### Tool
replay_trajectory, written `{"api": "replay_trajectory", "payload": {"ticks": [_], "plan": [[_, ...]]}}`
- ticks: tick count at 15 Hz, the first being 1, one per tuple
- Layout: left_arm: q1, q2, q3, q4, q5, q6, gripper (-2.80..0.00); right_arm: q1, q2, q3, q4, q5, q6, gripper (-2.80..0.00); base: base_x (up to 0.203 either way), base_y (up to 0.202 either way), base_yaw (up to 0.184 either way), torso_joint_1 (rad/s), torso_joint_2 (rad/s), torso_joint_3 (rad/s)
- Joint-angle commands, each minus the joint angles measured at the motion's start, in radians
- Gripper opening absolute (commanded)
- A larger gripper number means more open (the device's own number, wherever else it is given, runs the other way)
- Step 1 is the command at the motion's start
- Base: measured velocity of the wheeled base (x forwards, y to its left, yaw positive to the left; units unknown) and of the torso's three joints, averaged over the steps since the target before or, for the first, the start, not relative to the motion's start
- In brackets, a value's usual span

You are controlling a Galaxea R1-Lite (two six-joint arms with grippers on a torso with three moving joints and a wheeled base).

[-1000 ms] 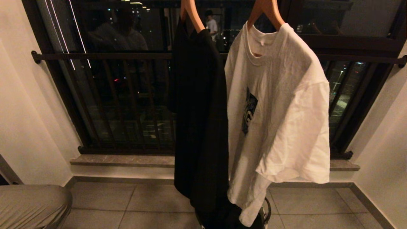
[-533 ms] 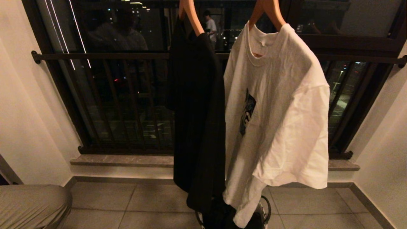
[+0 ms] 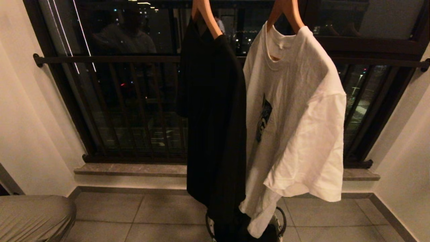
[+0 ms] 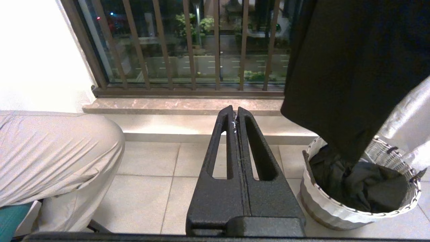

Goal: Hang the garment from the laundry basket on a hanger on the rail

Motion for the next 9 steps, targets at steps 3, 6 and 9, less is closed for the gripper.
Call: {"api": "replay_trajectory", "payload": {"ticks": [3,6,9], "plan": [[0.0,0.001,0.002,-0.001,0.0,0.001,-2.8,0.0,0.001,0.002,-0.002,-0.001,0.0,-2.8,0.0,0.0,0.0,0.0,0.0,0.0],[0.0,0.001,0.002,-0.001,0.0,-0.004,-2.8,0.0,0.0,0.0,0.0,-0.001,0.003,-2.8,0.0,0.0,0.0,0.0,0.0,0.0],[0.0,0.001,0.002,-0.001,0.0,-0.004,-2.8,0.0,0.0,0.0,0.0,-0.002,0.006,-2.8,0.0,0.0,0.0,0.0,0.0,0.0]]}}
